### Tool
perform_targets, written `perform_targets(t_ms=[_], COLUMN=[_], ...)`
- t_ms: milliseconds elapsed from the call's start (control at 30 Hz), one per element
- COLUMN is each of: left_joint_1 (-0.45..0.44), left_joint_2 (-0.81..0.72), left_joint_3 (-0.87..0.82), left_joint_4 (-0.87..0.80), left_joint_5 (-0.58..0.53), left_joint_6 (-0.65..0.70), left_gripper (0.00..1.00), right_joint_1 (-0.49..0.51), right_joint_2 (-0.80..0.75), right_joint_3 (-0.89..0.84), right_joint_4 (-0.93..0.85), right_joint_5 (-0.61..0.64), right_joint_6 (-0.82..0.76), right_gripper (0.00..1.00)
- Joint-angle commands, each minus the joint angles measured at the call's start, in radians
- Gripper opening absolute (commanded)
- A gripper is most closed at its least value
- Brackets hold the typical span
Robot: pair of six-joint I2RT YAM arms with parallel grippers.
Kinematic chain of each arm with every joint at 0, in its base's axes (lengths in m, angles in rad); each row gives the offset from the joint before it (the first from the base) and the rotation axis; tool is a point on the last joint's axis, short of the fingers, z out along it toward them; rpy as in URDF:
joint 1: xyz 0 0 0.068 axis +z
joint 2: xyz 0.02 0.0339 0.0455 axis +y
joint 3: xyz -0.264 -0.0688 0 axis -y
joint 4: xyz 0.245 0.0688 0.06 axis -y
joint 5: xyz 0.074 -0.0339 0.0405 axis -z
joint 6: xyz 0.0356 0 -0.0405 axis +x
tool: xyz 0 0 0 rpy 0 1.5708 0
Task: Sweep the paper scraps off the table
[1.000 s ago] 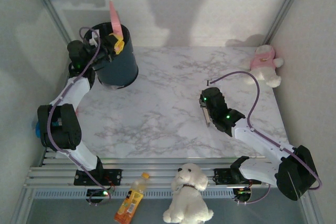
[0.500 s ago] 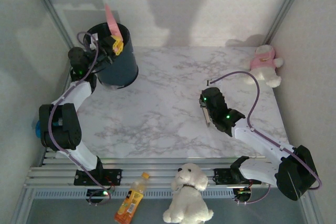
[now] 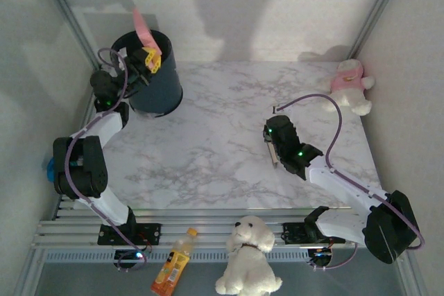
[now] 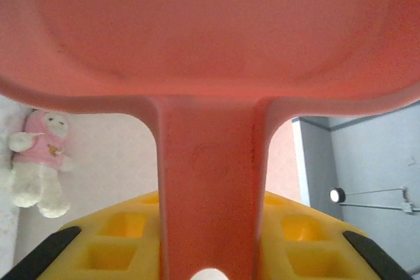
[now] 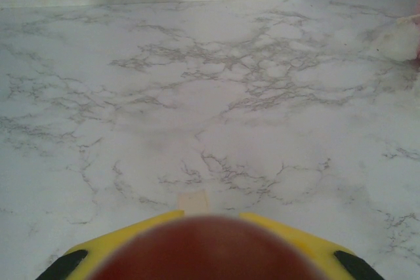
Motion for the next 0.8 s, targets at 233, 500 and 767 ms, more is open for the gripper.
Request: perform_targets(t_ms=[233, 500, 767], left_joint_1=[0.009, 0.009, 0.010], left_joint_2=[0.025, 0.017, -0.040], left_joint_3=[-0.040, -0.041, 0.019], left_joint_4=[0.236, 0.237, -0.058], left_joint_5=[-0.043, -0.046, 0.003], left_joint_6=[-0.150, -0.145, 0.115], left_gripper=[0.00, 0.00, 0.00], right_joint_1=[0.005, 0.004, 0.005], right_joint_2=[-0.001, -0.006, -0.013], right_joint_3=[0.024, 0.024, 0.021], right_joint_4=[0.004, -0.002, -0.004], right_joint_5=[0.008, 0.009, 0.009], right_joint_6=[0.013, 0.013, 0.013], right_gripper=[0.00, 0.00, 0.00])
